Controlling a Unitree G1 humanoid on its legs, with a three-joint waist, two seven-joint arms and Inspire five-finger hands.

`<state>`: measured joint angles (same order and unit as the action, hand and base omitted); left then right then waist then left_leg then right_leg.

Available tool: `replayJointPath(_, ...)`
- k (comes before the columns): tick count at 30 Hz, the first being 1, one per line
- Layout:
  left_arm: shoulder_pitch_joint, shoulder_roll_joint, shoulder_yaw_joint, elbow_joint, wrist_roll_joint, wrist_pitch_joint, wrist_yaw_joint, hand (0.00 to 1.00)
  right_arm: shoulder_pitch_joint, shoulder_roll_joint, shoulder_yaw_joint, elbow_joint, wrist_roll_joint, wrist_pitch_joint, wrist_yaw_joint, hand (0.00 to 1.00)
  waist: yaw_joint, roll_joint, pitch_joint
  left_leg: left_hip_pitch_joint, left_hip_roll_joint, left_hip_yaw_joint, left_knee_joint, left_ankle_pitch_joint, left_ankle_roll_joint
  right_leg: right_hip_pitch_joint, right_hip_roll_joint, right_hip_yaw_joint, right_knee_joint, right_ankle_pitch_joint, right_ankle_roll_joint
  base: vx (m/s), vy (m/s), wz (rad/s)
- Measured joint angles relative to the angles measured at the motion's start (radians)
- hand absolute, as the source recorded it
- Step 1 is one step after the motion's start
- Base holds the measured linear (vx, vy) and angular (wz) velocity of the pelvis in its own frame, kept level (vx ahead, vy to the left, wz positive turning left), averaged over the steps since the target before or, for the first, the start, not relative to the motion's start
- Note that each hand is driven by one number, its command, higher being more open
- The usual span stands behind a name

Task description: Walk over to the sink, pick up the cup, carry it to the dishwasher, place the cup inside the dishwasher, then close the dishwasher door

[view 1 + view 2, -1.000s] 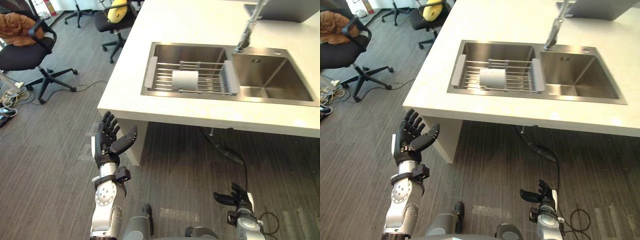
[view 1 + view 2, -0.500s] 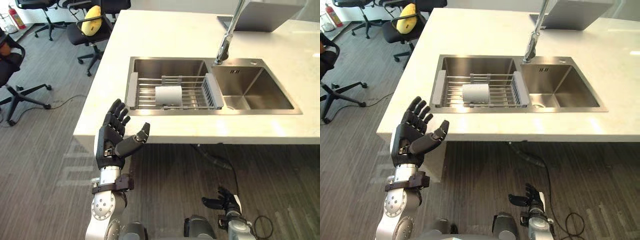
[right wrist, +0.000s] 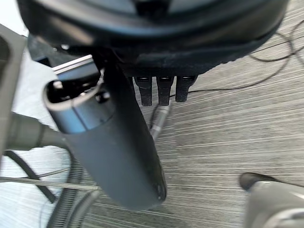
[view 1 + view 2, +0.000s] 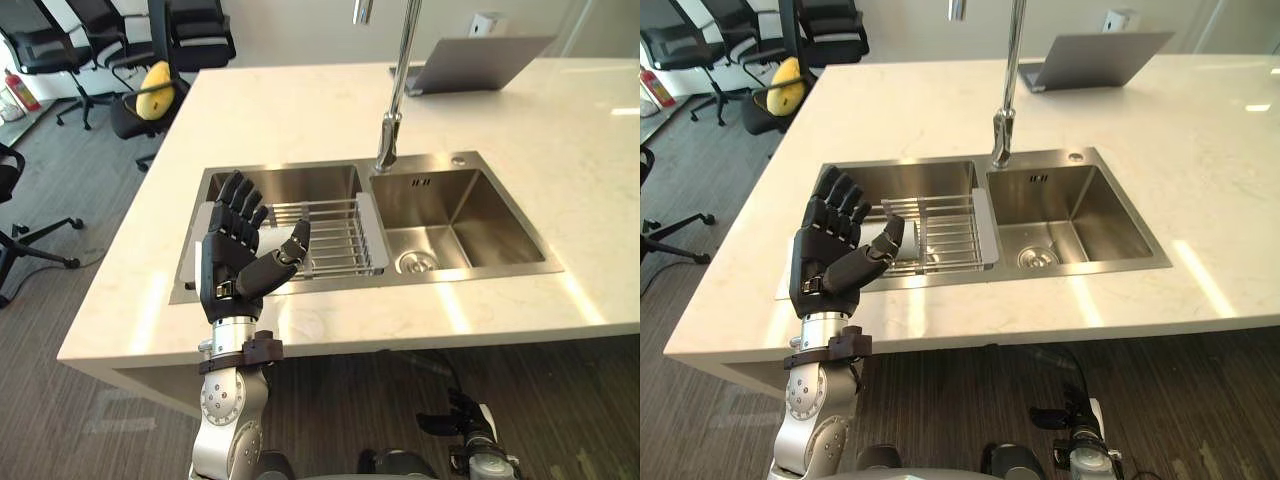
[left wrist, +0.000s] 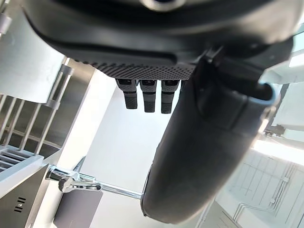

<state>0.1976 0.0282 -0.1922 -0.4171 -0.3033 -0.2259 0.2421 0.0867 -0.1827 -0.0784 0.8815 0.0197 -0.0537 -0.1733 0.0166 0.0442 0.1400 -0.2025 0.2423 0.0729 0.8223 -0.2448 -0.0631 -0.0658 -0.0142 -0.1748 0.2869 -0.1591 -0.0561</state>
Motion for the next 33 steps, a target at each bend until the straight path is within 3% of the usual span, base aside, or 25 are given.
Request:
replayJointPath(3,-0.008,0.006,0.034,0.023,0.002,0.000,0.001,0.90,-0.013,-0.002,-0.005,0.041,0.012,0.000,-0.001,0.90,0.008,0.001,0.001,-0.034,-0.090,-0.012,-0.249,0.002,0.005,0.040,-0.023,0.011,-0.047,0.016,0.027,0.15,0.121,-0.08)
replayJointPath(4,-0.018,-0.002,0.052,0.045,0.009,0.001,0.010,0.90,-0.013,-0.013,-0.005,0.051,0.020,0.000,0.000,0.90,0.010,0.033,-0.006,-0.012,-0.126,-0.052,-0.446,0.125,-0.003,0.044,-0.020,0.020,-0.044,0.018,0.063,0.17,0.182,-0.16)
replayJointPath(5,-0.022,-0.009,0.063,0.050,0.011,0.000,0.016,0.90,-0.019,-0.014,-0.010,0.060,0.021,0.001,0.000,0.90,0.011,0.037,0.002,-0.004,-0.129,-0.051,-0.472,0.162,0.017,0.046,-0.014,0.032,-0.039,0.011,0.075,0.20,0.202,-0.16)
replayJointPath(6,-0.030,-0.002,0.081,0.074,0.011,0.002,0.026,0.90,-0.021,-0.004,-0.015,0.066,0.023,0.002,0.000,0.90,0.011,0.019,0.007,0.013,-0.154,-0.039,-0.502,0.173,0.023,0.051,-0.035,0.046,-0.047,0.013,0.087,0.16,0.151,-0.06)
replayJointPath(11,-0.025,0.026,0.106,0.084,0.010,0.011,0.041,0.90,-0.012,0.018,-0.055,0.065,0.027,0.002,0.002,0.90,0.012,0.007,0.013,0.058,-0.211,-0.030,-0.581,0.191,0.051,0.089,-0.085,0.047,-0.102,0.019,0.113,0.12,0.089,0.09)
replayJointPath(18,-0.028,0.080,0.072,0.075,0.030,0.016,0.032,0.90,-0.024,0.028,-0.055,0.063,0.035,-0.003,0.009,0.90,0.009,-0.001,0.004,0.118,-0.214,-0.020,-0.726,0.248,0.040,0.097,-0.088,0.052,-0.146,0.024,0.118,0.05,-0.032,-0.02)
replayJointPath(24,-0.068,0.132,0.064,0.081,0.061,0.036,0.027,0.90,-0.014,0.027,-0.046,0.063,0.035,-0.003,0.015,0.90,-0.005,-0.015,-0.012,0.130,-0.206,-0.021,-0.774,0.261,0.031,0.096,-0.075,0.050,-0.169,0.027,0.115,0.06,-0.049,-0.01)
replayJointPath(28,-0.136,0.193,0.064,0.200,0.095,0.049,-0.007,0.90,-0.008,0.024,-0.030,0.062,0.034,-0.003,0.027,0.90,-0.011,-0.016,-0.045,0.146,-0.205,-0.019,-0.823,0.280,0.030,0.097,-0.072,0.050,-0.191,0.033,0.113,0.05,-0.019,-0.01)
replayJointPath(33,-0.158,0.246,0.064,0.239,0.157,0.070,-0.027,0.90,-0.017,0.024,-0.030,0.059,0.034,-0.003,0.045,0.90,-0.018,-0.014,-0.047,0.151,-0.204,-0.007,-0.853,0.300,0.033,0.100,-0.069,0.058,-0.229,0.062,0.114,-0.02,0.007,-0.07)
